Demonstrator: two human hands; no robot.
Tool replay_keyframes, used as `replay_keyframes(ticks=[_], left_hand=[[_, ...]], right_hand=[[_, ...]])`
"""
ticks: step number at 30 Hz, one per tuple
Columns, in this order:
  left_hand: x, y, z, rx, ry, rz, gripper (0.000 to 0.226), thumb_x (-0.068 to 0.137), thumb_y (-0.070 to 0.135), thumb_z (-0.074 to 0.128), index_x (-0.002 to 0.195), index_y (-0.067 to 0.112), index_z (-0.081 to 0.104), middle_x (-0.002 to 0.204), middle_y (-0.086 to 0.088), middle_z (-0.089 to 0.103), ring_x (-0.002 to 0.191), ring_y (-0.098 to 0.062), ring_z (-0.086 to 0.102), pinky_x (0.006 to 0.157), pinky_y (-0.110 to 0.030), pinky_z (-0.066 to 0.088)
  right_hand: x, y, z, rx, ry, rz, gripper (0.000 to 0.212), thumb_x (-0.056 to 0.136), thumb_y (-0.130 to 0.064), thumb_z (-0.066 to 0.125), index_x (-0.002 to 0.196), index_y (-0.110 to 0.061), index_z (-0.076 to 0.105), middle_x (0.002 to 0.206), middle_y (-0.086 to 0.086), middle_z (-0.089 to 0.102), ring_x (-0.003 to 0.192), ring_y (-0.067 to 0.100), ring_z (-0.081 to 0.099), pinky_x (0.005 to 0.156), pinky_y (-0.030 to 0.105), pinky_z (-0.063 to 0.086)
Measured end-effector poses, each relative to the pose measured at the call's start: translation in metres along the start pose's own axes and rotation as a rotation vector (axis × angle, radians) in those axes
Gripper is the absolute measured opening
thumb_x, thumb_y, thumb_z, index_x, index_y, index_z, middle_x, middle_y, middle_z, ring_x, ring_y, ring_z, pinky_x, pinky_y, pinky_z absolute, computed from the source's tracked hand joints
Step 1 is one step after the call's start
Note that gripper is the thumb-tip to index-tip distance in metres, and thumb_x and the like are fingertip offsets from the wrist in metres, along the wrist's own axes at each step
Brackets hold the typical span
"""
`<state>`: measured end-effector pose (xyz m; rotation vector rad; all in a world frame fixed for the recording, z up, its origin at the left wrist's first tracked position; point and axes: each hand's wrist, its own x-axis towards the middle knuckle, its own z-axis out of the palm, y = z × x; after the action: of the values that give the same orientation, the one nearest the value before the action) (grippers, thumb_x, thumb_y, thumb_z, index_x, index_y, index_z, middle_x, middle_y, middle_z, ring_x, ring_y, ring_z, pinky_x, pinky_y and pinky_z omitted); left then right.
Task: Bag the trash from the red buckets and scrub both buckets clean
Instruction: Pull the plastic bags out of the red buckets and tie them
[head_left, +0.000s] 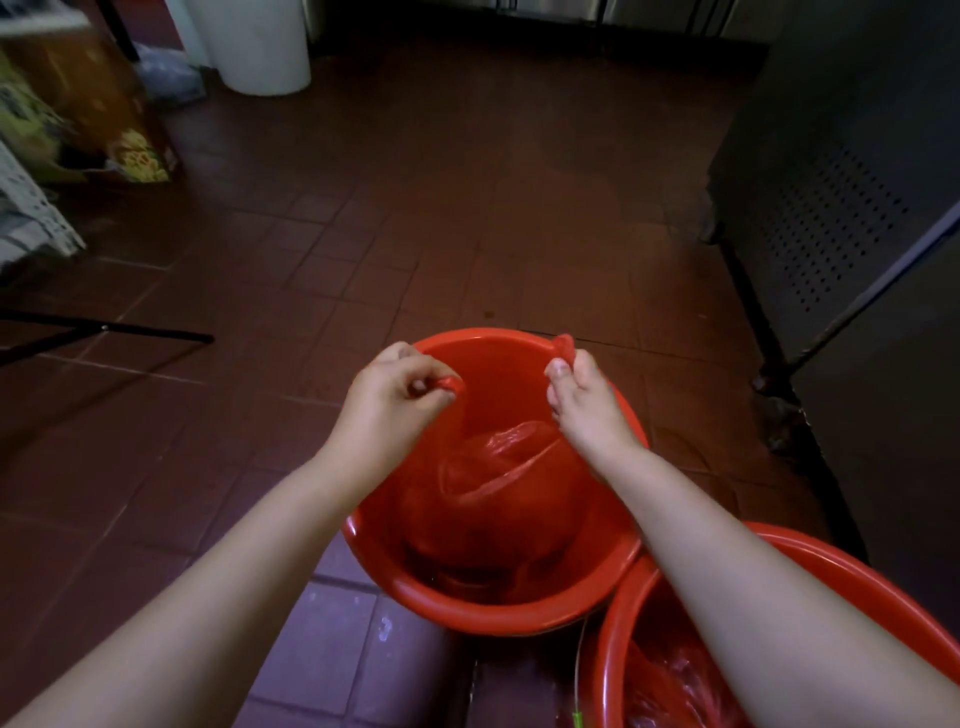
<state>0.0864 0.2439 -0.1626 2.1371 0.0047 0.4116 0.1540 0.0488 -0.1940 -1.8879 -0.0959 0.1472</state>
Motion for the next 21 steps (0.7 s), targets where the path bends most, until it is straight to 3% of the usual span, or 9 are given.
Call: replay_keyframes(ticks=[1,4,6,9,12,14,16,19,21], left_hand=[[0.002,-0.002,-0.004,-0.012,-0.004,-0.019,0.021,0.072,-0.001,0.072,0.078,0.019,0.072,0.072,0.008,0.047,0.068,-0.003,0.048,0.065,-0.008,0.037],[0.002,-0.015,-0.007,0.058,-0.140,-0.073,0.034,0.072,0.001,0.073,0.072,0.034,0.066,0.075,0.006,0.052,0.067,-0.005,0.052,0.068,-0.017,0.041],[-0.003,-0.023,-0.002,0.045,-0.237,-0.116,0.039,0.072,0.001,0.075,0.073,0.039,0.063,0.077,0.006,0.059,0.068,-0.004,0.057,0.070,-0.021,0.044],[-0.008,-0.024,0.009,-0.223,-0.363,-0.224,0.027,0.076,0.000,0.072,0.082,0.026,0.066,0.076,0.006,0.065,0.069,-0.002,0.060,0.071,-0.019,0.048],[-0.007,-0.021,0.019,-0.416,-0.413,-0.323,0.015,0.088,0.001,0.058,0.088,0.012,0.068,0.075,0.003,0.066,0.068,-0.006,0.060,0.068,-0.021,0.050],[-0.007,-0.022,0.024,-0.397,-0.392,-0.358,0.021,0.092,-0.001,0.049,0.090,0.008,0.068,0.077,-0.001,0.067,0.065,-0.005,0.060,0.064,-0.022,0.049],[-0.004,-0.030,0.028,-0.301,-0.297,-0.324,0.023,0.091,0.001,0.051,0.088,0.013,0.069,0.083,-0.006,0.069,0.065,-0.008,0.061,0.064,-0.029,0.050],[0.003,-0.042,0.029,-0.104,-0.176,-0.215,0.018,0.084,0.009,0.065,0.095,0.023,0.067,0.083,0.005,0.065,0.064,-0.007,0.056,0.063,-0.028,0.048],[0.005,-0.044,0.034,-0.122,-0.238,-0.213,0.014,0.084,0.012,0.067,0.095,0.021,0.069,0.075,0.013,0.064,0.060,0.004,0.054,0.062,-0.019,0.043]], right_hand=[[0.004,-0.003,0.001,-0.032,-0.015,0.025,0.010,0.097,-0.022,0.048,0.105,-0.021,0.041,0.074,-0.008,0.046,0.063,0.007,0.045,0.062,0.028,0.037],[0.001,-0.002,0.010,-0.064,-0.204,0.187,0.059,0.081,-0.005,0.063,0.128,-0.020,0.029,0.089,-0.002,0.039,0.075,0.011,0.044,0.062,0.024,0.039],[-0.010,0.010,0.020,-0.254,-0.325,0.203,0.086,0.075,-0.009,0.072,0.142,-0.024,0.020,0.104,-0.001,0.035,0.086,0.012,0.044,0.060,0.019,0.041],[-0.022,0.021,0.033,-0.326,-0.379,0.089,0.107,0.068,-0.027,0.084,0.149,-0.031,0.014,0.122,-0.002,0.028,0.108,0.009,0.039,0.083,0.020,0.044],[-0.024,0.027,0.043,-0.357,-0.374,-0.016,0.095,0.070,-0.039,0.081,0.147,-0.028,0.026,0.129,-0.003,0.034,0.119,0.005,0.034,0.099,0.021,0.033],[-0.023,0.032,0.047,-0.380,-0.277,-0.070,0.066,0.078,-0.043,0.073,0.136,-0.028,0.045,0.124,-0.002,0.050,0.115,0.009,0.047,0.096,0.025,0.039],[-0.021,0.036,0.048,-0.400,-0.143,-0.088,0.032,0.087,-0.042,0.062,0.112,-0.022,0.063,0.106,0.001,0.065,0.101,0.018,0.061,0.086,0.033,0.048],[-0.022,0.037,0.048,-0.333,-0.065,-0.025,0.030,0.092,-0.044,0.053,0.095,-0.019,0.069,0.088,0.000,0.070,0.085,0.019,0.066,0.077,0.039,0.051],[-0.023,0.037,0.048,-0.296,-0.073,-0.018,0.036,0.089,-0.050,0.051,0.093,-0.020,0.070,0.081,-0.001,0.070,0.078,0.017,0.066,0.072,0.036,0.051]])
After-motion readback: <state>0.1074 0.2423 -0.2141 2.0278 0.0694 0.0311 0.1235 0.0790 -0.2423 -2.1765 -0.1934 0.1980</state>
